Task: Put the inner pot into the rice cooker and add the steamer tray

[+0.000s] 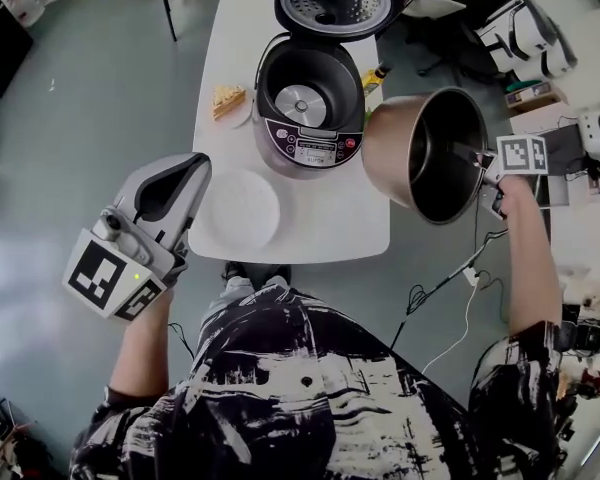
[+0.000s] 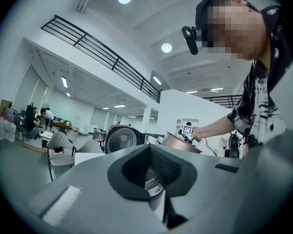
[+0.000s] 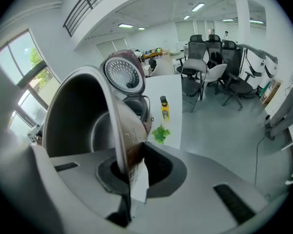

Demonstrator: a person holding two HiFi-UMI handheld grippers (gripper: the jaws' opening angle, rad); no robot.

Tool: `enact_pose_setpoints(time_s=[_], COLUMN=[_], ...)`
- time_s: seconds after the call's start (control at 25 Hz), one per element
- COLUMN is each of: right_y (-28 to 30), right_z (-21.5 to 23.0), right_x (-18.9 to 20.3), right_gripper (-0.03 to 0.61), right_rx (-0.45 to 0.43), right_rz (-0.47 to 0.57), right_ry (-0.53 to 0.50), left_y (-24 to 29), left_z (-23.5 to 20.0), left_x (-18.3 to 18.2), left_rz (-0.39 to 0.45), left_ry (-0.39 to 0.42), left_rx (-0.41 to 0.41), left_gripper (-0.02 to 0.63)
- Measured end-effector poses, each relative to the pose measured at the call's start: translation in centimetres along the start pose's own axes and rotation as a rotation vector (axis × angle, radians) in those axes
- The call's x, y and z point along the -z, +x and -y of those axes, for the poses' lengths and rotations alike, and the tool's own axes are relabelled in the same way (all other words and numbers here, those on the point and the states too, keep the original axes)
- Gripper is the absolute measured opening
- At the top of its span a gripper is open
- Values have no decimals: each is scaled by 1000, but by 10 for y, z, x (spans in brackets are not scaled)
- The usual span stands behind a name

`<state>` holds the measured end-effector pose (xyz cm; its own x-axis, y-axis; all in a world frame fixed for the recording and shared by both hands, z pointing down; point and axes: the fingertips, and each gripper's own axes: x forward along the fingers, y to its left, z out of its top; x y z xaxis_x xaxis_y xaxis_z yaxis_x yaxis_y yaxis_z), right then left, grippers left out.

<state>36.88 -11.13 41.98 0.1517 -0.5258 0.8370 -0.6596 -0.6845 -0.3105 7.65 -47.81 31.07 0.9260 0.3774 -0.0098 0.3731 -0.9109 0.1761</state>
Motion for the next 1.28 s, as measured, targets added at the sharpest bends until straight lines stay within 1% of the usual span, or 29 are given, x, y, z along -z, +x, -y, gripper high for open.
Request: enact_pose_setpoints(time_s=[0.16,0.24,0.32,0.4,0.56,0.8,1.0,1.28], right_y=[19,43,71,94,140,202,214,238], right_z=[-27,-41,-51,-53,-61,-56,-46,-34], right_x=[-66,-93,-113,-126,-137,-142,-136,-131], right_gripper=[6,6,6,6,8,9,9,9], right_rx=[-19,-55,-85,-72,-56,28,90,157], right_rz=[74,95,98,90,37,-46,-94,-155], right_ry=[-16,-7,5,16,33,31,41,21], left_y=[-18,-31,-45,-58,-89,-126,-142,-155], left_z=[-9,-15,-21,-27,-45,-75,-73,-86], left_x=[-2,-2,-3,-3,-5,9,6,14], left_rz=[7,11,13,12,5,-1,-8,-24], left_ry=[3,7,7,6,0,-14,-26,-42], left_rx=[-29,-57,-92,-123,-193,-290,-339,-377], left_gripper=[5,5,5,5,5,5,5,5])
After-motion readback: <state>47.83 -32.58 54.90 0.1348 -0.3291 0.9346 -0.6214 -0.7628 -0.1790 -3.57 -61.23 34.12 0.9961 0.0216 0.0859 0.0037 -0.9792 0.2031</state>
